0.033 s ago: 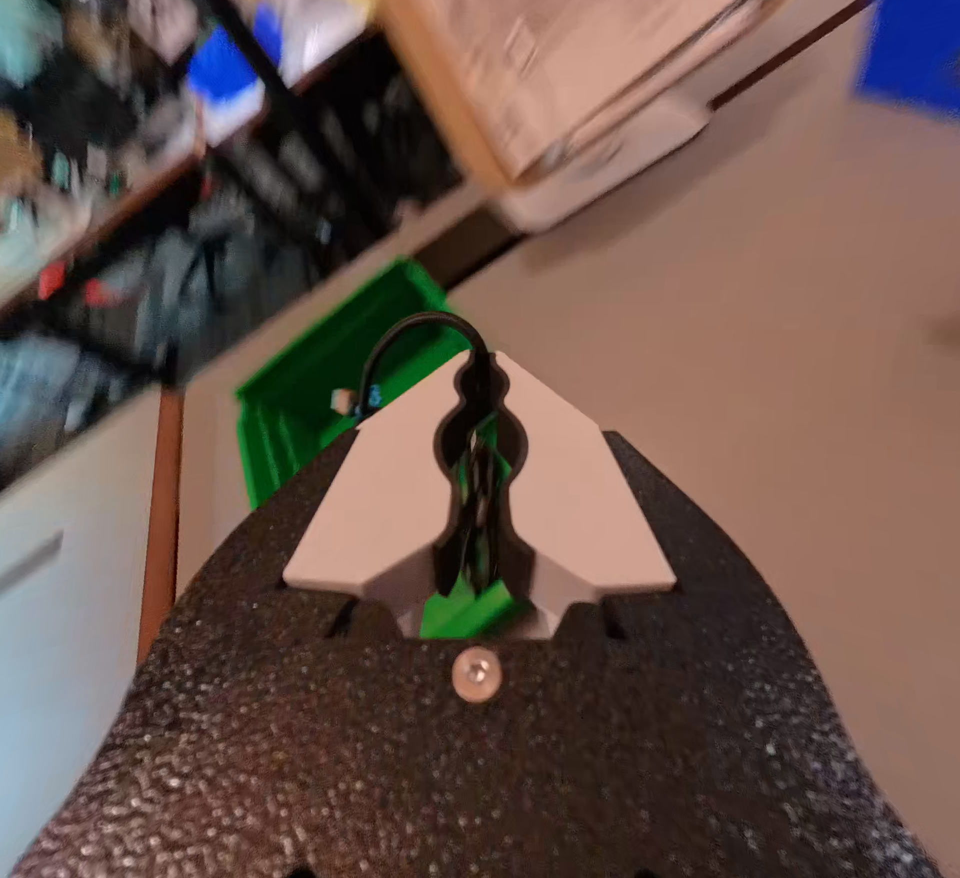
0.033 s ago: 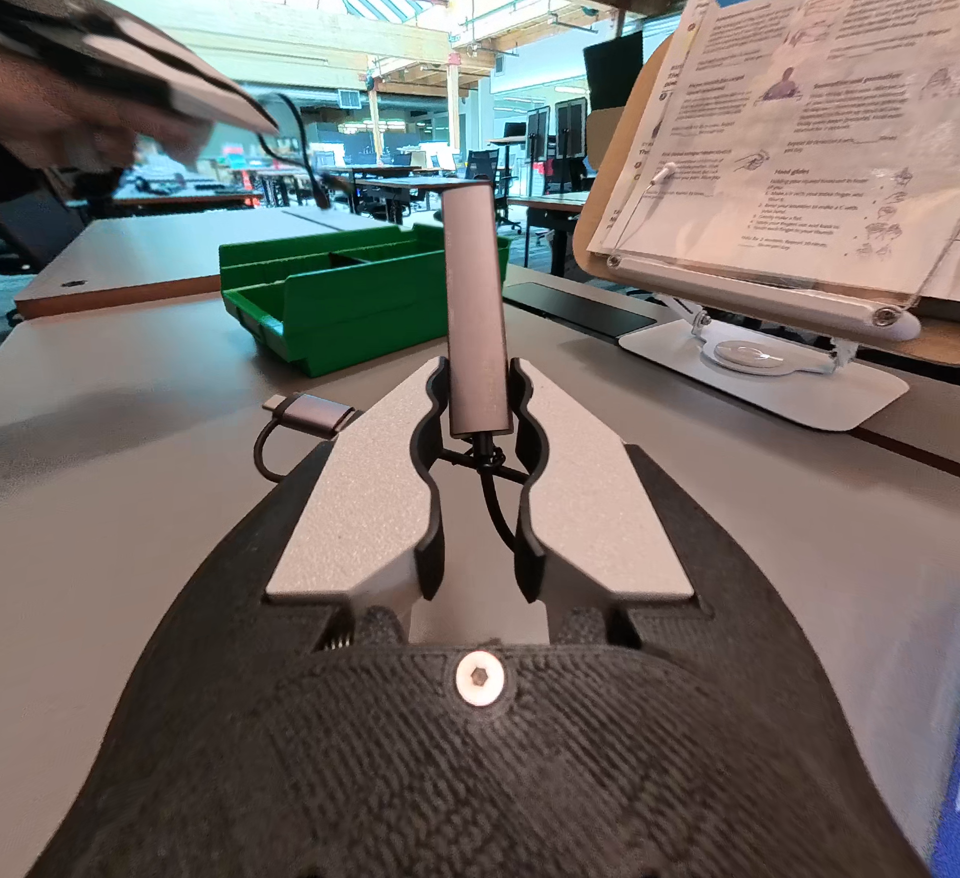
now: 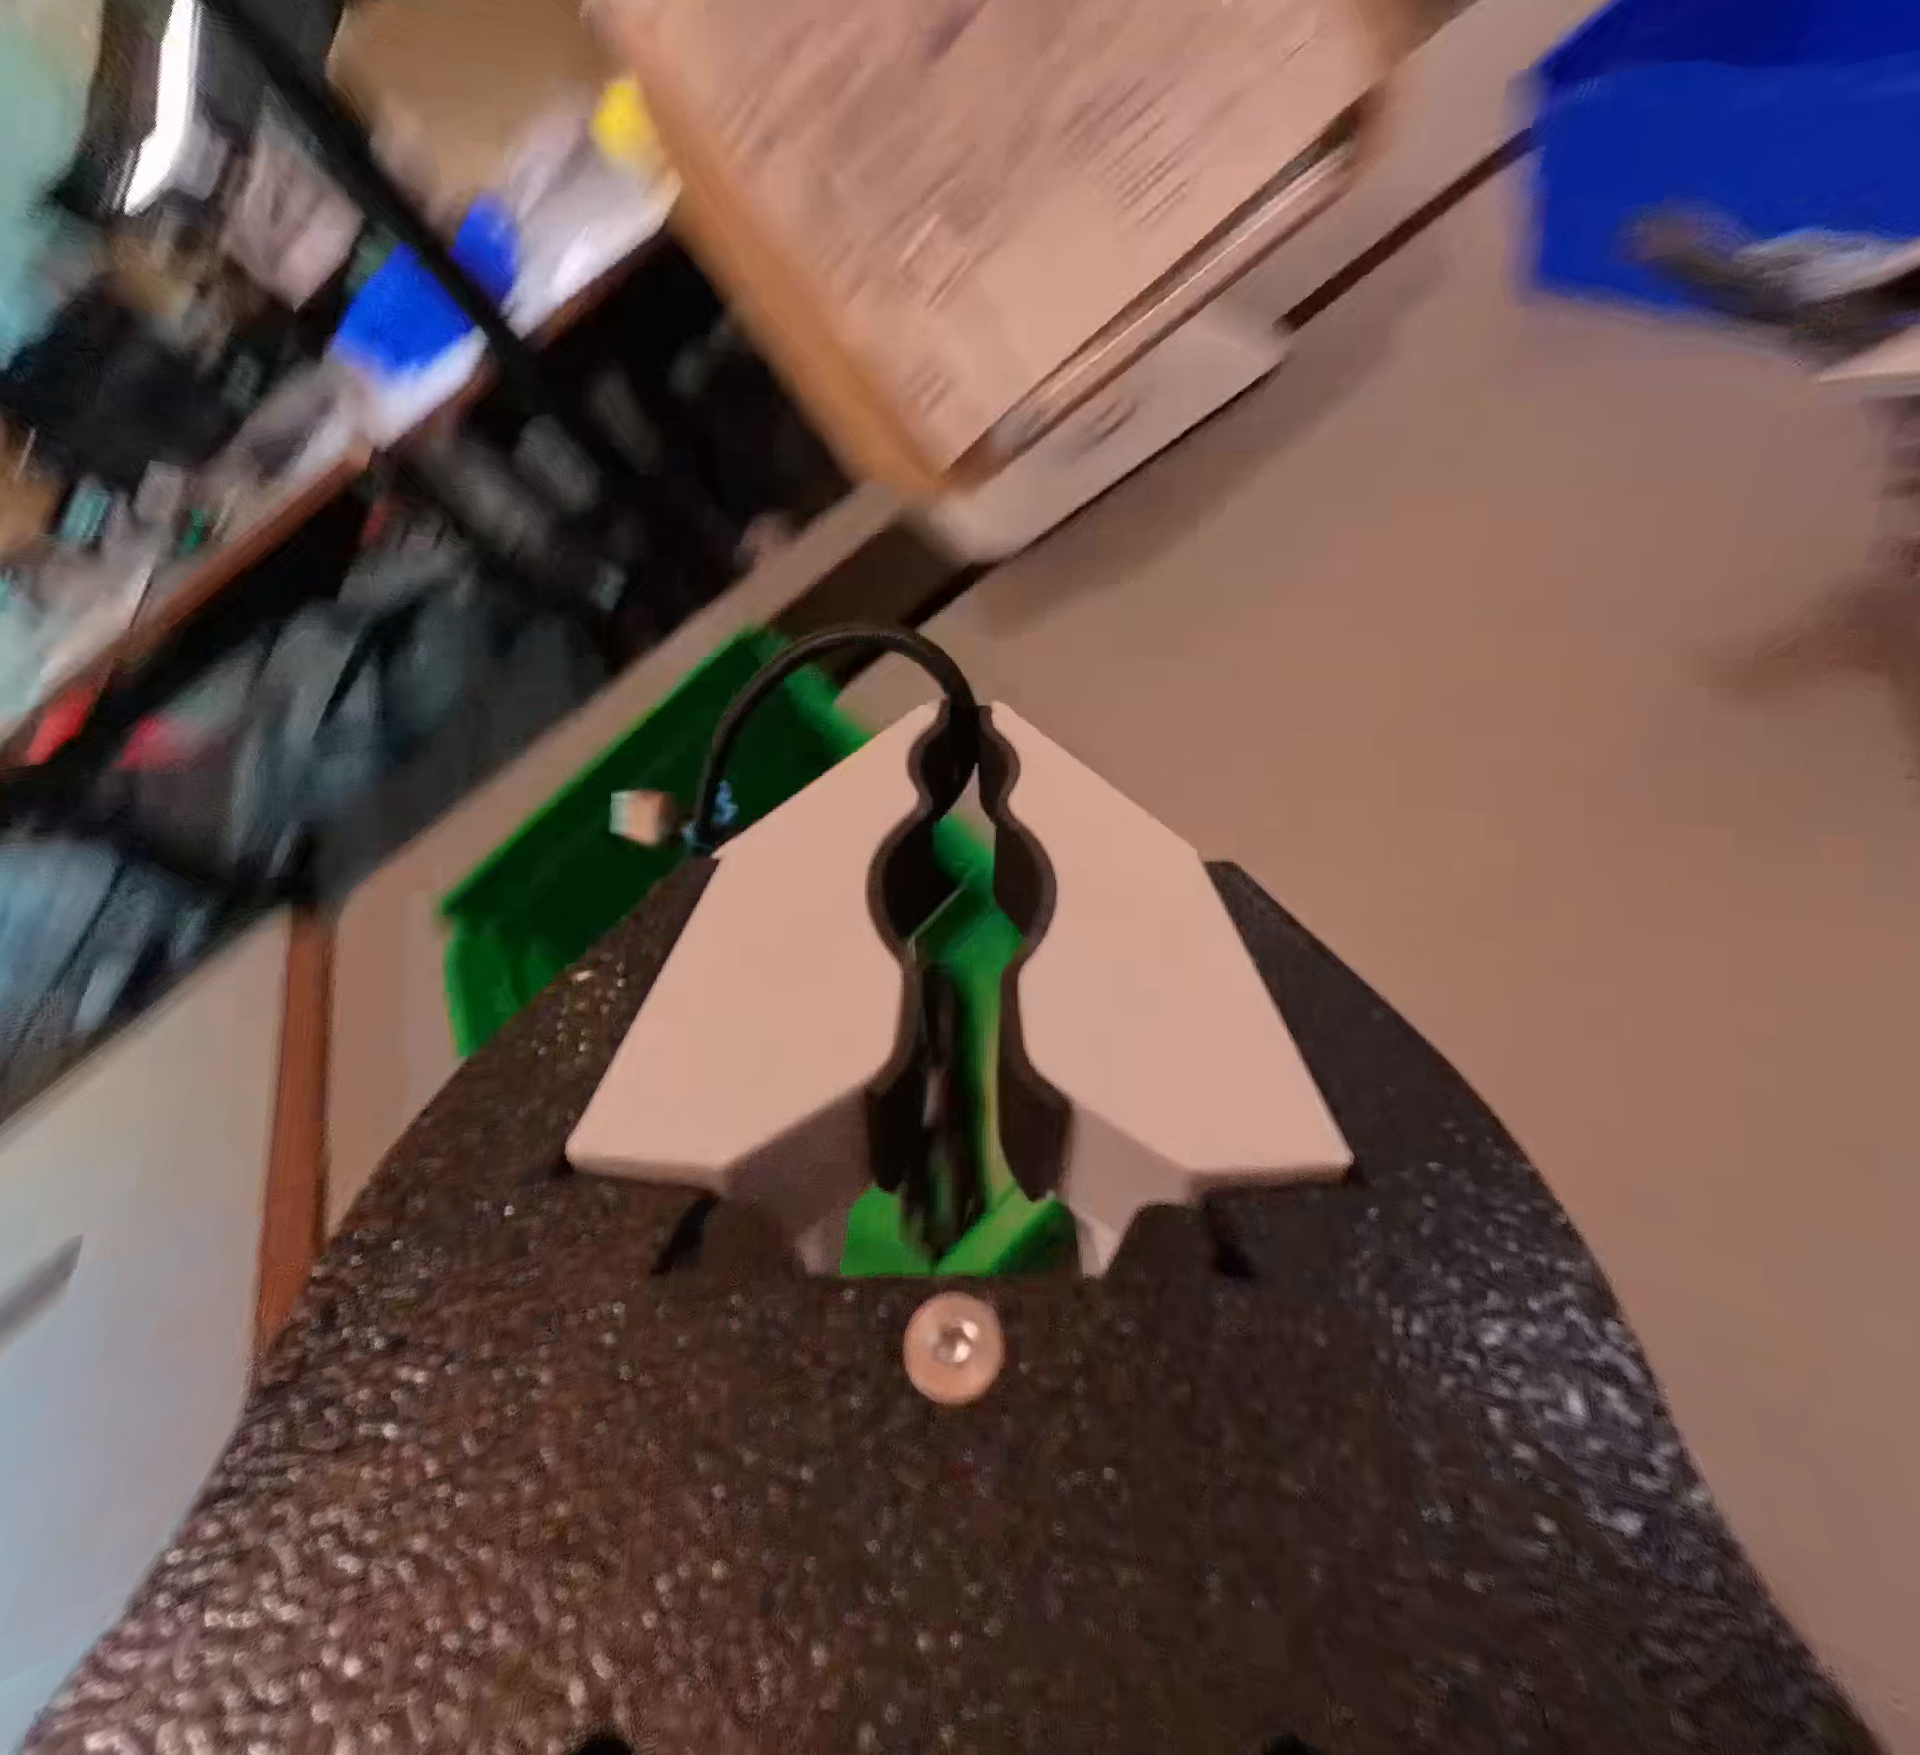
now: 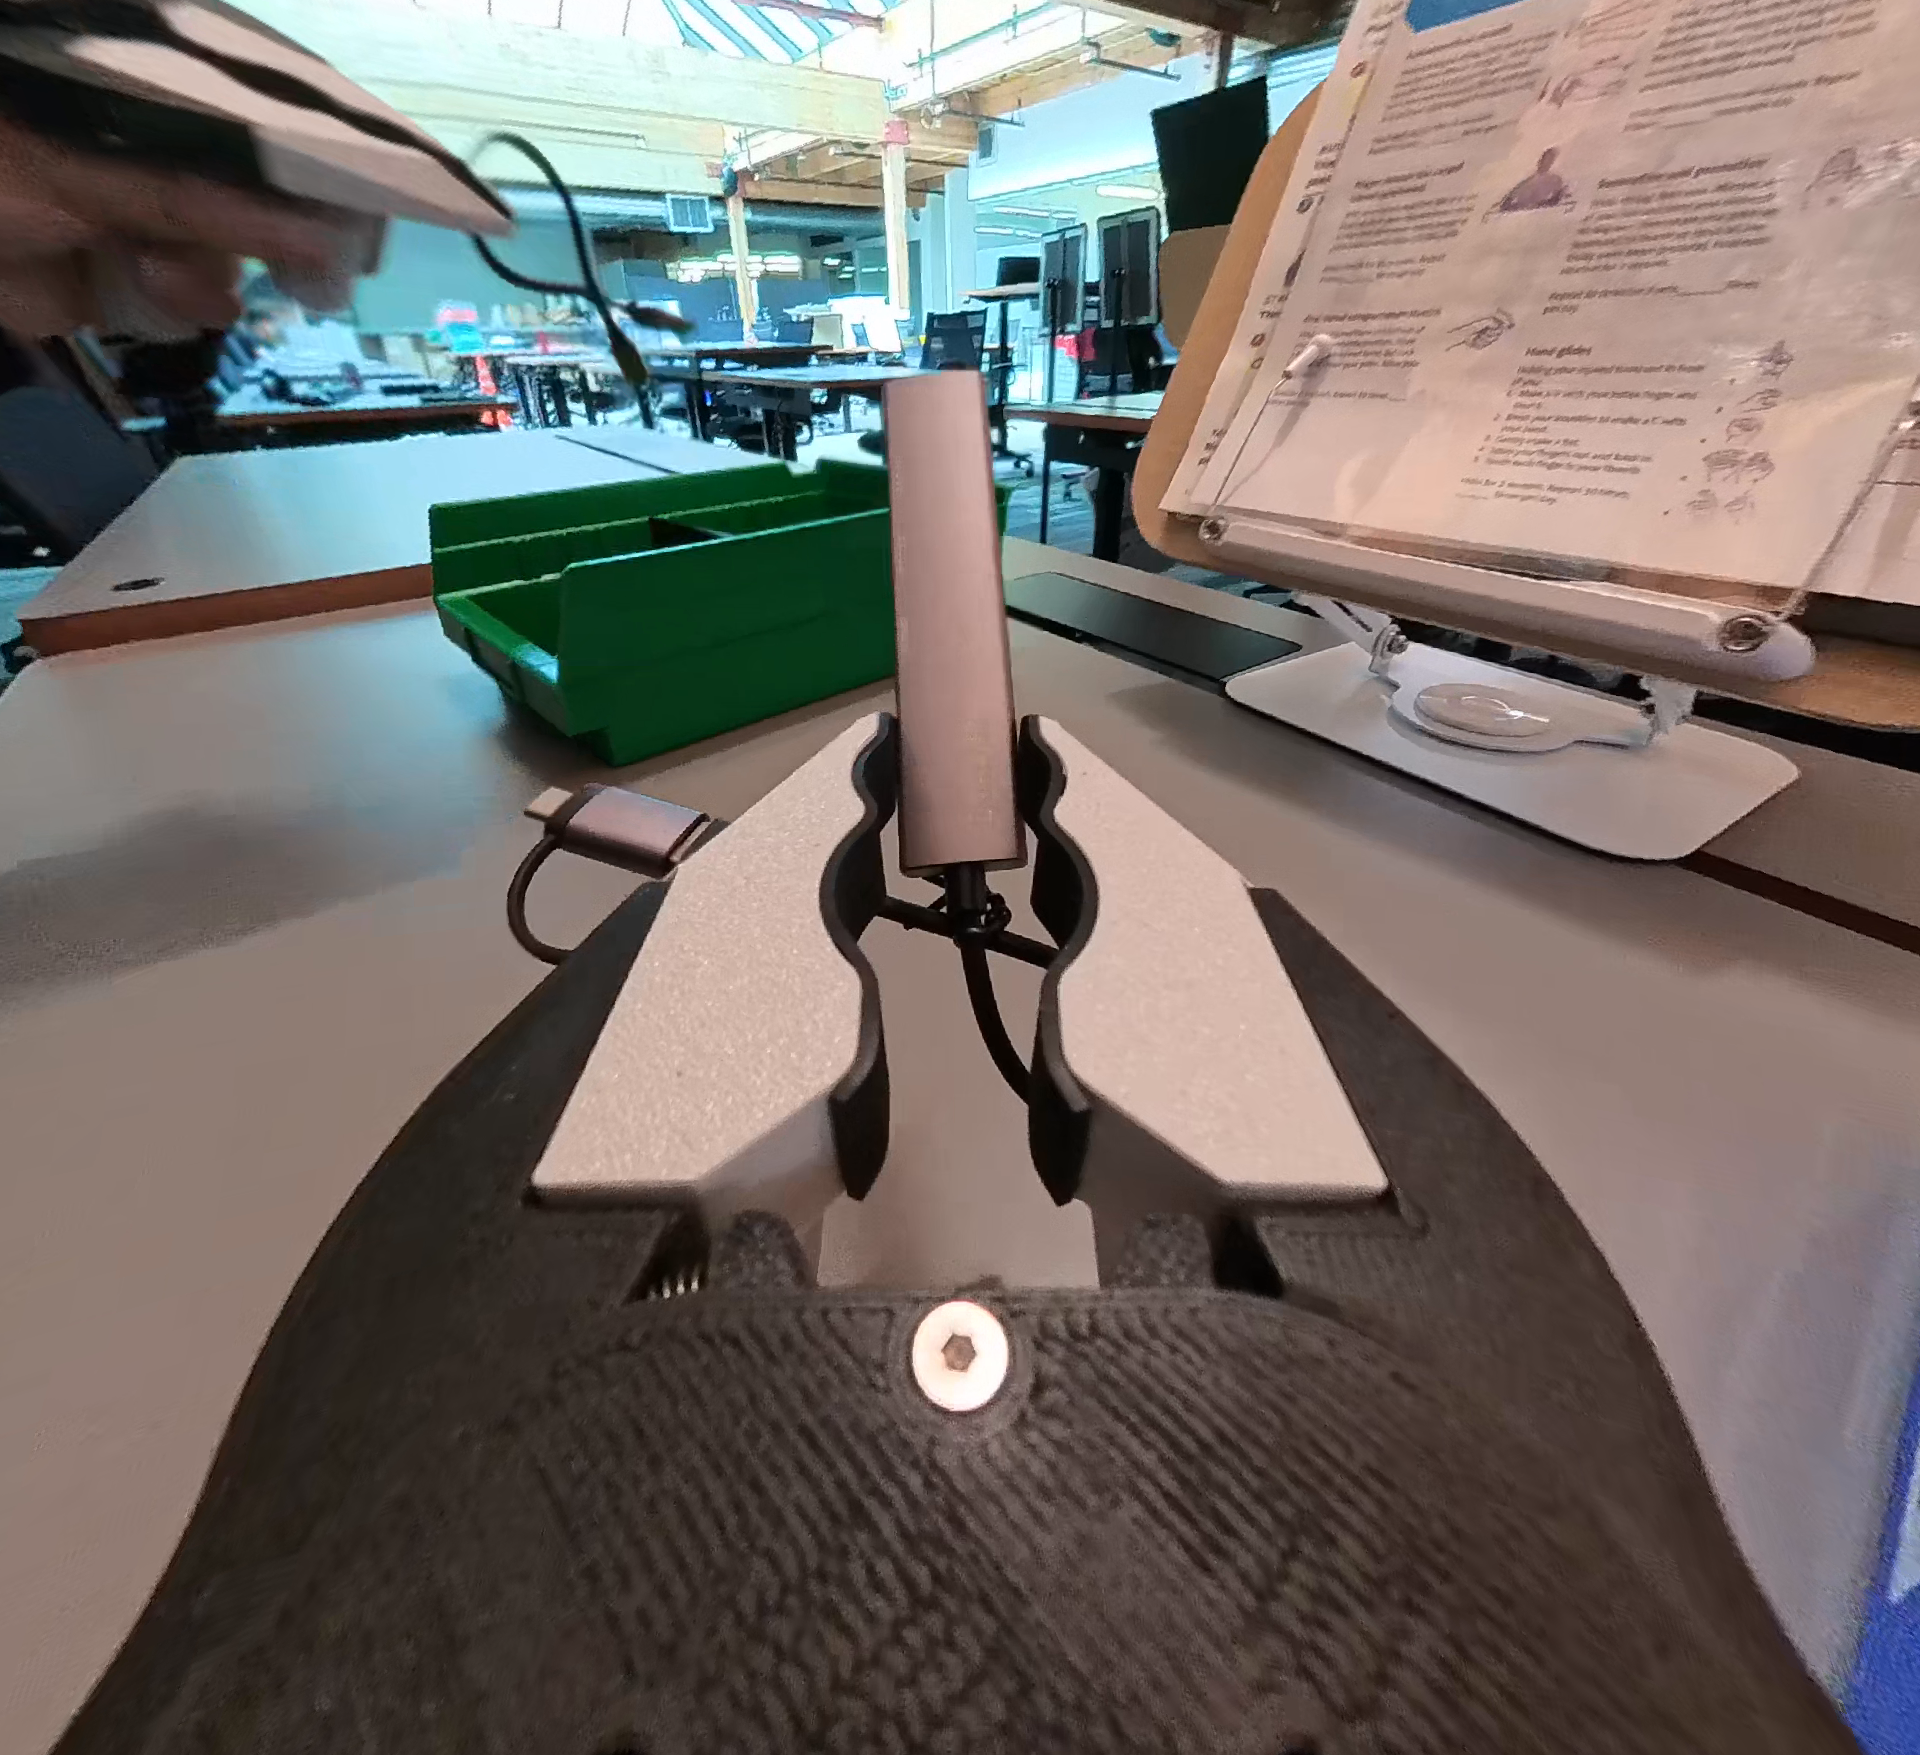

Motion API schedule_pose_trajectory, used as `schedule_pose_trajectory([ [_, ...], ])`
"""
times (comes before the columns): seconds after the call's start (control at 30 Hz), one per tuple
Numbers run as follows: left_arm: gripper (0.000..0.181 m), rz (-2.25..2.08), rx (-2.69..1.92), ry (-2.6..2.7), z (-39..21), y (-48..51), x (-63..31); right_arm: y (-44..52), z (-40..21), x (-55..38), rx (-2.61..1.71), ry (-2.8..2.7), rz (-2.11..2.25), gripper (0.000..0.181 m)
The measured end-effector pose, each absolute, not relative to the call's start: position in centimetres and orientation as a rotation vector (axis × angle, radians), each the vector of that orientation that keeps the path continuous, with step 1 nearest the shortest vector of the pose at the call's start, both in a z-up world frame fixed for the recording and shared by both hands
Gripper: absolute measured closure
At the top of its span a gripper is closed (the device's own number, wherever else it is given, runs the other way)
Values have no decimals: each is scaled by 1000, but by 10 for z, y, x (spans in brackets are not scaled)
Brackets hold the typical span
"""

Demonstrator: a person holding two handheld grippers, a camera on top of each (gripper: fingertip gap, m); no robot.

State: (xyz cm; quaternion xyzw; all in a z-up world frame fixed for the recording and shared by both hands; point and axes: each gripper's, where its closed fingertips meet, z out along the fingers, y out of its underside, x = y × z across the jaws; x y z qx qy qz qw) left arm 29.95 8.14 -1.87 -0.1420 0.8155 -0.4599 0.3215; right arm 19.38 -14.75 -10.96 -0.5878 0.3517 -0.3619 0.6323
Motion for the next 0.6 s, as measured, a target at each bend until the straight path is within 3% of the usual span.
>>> schedule_pose_trajectory([
  [0.1, 180, -1387, 89, 2203, -13, 39, 226, -161, -104, 194, -1284, 839, -842, 160],
  [0.27, 180, -1247, 608, 2391, -110, 19, 140, -174, -96, 192, -1187, 874, -817, 160],
  [0.37, 180, -1225, 668, 2513, -161, 24, 114, -172, -100, 192, -1199, 878, -804, 159],
  [0.5, 177, -1294, 600, 2608, -186, 37, 102, -168, -100, 192, -1213, 864, -805, 160],
  [0.6, 151, -1330, 505, 2757, -192, 48, 94, -166, -101, 192, -1224, 860, -800, 160],
])
